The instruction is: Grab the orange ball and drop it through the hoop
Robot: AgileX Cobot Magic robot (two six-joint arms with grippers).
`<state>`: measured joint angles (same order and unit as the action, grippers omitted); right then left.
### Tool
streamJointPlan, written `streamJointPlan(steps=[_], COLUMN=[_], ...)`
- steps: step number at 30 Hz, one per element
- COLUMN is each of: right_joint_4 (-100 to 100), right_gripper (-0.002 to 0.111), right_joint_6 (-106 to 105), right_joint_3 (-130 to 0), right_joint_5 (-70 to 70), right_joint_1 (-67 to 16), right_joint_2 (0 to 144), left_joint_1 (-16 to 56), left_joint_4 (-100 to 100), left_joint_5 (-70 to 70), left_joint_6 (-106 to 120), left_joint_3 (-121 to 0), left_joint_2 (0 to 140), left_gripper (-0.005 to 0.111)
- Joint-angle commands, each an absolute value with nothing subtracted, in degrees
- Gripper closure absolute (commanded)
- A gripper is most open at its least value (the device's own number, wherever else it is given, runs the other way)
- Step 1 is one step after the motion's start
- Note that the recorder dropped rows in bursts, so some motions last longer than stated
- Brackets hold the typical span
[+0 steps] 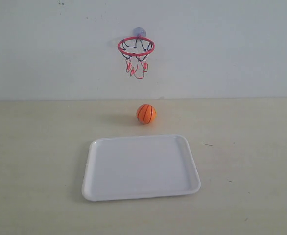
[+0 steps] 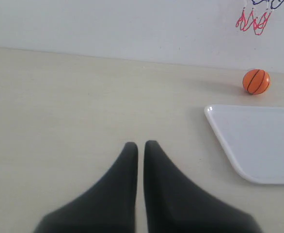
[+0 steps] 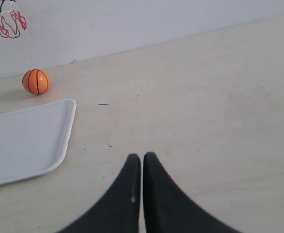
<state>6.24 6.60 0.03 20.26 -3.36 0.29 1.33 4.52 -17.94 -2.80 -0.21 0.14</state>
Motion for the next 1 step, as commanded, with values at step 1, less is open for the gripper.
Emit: streamJointPlan(steps=[1], right_joint_4=[5.64], right_gripper=[0.107], right_joint_6=[6.45], right_joint_3=[0.0], right_joint_5=[20.01], right_joint_1=[-2.9], right_joint_2=[0.0], left_joint_1=[1.23], left_joint_4=[4.45], left_joint_5=[-17.55], left_joint_6=[-2.52], left_joint_3=[0.0], left_joint_2=[0.0], left_gripper=[0.103])
